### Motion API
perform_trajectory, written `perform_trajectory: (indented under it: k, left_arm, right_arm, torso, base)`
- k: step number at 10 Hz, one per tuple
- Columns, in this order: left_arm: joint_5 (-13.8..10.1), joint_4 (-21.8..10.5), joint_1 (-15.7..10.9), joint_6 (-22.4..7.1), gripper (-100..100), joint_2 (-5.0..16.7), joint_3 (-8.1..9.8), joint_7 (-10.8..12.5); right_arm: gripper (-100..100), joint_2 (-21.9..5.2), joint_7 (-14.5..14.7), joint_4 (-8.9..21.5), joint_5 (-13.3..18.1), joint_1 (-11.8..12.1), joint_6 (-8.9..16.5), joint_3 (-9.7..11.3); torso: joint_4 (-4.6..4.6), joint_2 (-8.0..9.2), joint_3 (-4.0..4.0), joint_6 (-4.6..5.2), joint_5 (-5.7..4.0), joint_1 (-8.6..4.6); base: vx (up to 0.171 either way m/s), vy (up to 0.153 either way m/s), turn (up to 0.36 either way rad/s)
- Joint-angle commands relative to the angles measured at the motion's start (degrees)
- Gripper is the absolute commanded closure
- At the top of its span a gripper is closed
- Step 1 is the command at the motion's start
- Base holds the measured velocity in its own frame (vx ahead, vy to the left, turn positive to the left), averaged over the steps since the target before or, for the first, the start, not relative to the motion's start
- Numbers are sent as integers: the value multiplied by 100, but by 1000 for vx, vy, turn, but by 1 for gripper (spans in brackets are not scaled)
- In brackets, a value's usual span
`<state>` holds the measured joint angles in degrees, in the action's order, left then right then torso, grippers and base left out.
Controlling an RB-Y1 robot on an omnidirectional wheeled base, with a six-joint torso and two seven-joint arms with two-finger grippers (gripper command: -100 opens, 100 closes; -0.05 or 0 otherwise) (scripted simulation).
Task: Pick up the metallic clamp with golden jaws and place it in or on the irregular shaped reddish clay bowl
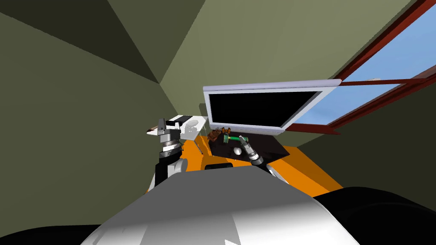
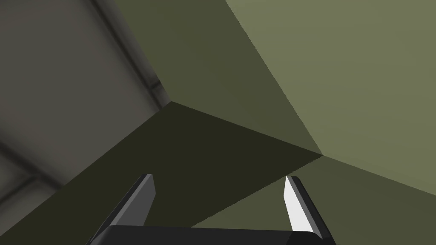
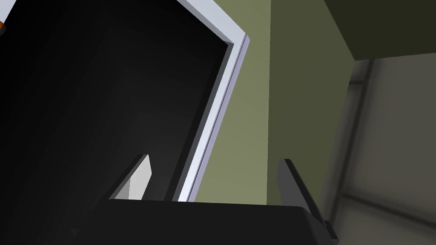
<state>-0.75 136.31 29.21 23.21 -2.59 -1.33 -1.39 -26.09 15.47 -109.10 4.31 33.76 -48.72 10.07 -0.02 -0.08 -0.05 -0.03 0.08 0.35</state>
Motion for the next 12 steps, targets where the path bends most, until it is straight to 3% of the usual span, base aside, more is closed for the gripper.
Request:
perform_trajectory:
  k: [1,12]
  left_arm:
    - [0,0,0,0,0,0,0,0]
    - [0,0,0,0,0,0,0,0]
  right_arm:
    - [-100,-286,207,286,165,-48,-140,116]
    - [-100,-2015,702,1744,869,-120,-263,461]
  torso:
    - [0,0,0,0,0,0]
    - [-1,-6,-4,-1,5,19]
  base:
    - [54,183,190]
    - [62,131,145]
